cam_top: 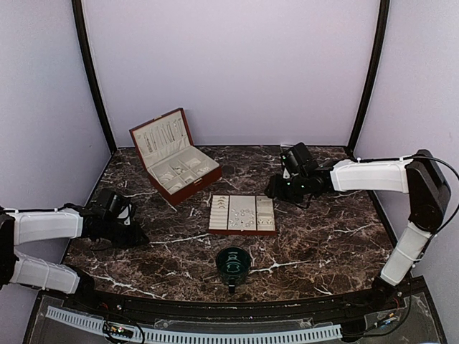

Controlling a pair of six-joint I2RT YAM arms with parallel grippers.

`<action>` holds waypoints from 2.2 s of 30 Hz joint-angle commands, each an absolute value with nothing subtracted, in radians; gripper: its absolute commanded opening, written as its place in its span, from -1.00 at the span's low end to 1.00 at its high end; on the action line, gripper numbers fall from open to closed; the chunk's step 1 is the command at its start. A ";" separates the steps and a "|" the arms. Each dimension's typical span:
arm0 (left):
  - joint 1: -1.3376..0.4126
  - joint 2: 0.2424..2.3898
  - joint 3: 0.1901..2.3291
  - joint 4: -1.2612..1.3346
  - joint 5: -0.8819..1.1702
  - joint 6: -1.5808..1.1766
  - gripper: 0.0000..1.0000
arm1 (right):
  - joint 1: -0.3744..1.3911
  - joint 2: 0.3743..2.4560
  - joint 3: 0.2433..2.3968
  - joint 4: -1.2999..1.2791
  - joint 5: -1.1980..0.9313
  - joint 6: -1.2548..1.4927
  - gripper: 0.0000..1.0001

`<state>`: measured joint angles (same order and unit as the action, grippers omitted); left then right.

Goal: Organize the mixed jewelry
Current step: Pick up the earring from the center of the board.

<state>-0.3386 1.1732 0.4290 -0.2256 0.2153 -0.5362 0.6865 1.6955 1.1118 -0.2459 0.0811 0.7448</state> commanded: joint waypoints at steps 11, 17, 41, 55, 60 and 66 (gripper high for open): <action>-0.340 1.193 0.419 -0.221 0.247 -0.512 -0.60 | 0.687 1.680 1.108 -0.213 0.068 0.741 0.08; -0.354 1.199 0.421 -0.225 0.243 -0.511 -0.65 | 0.685 1.683 1.106 -0.212 0.066 0.739 0.08; -0.414 1.215 0.451 -0.282 0.132 -0.502 -0.97 | 0.684 1.657 1.106 -0.212 0.069 0.735 0.09; -0.480 1.166 0.564 -0.326 0.078 -0.431 -1.00 | 0.684 1.570 1.150 -0.272 -0.028 0.661 0.17; -0.510 1.142 0.635 -0.324 0.096 -0.352 -1.00 | 0.685 1.545 1.181 -0.289 -0.168 0.633 0.18; -0.570 1.139 0.717 -0.303 0.144 -0.210 -1.00 | 0.703 1.540 1.209 -0.279 -0.346 0.611 0.18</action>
<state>-0.5331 1.1587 0.6582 -0.3031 0.1085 -0.3363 0.6872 1.5578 1.1694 -0.2920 -0.1913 0.6411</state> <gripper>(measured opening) 0.007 0.593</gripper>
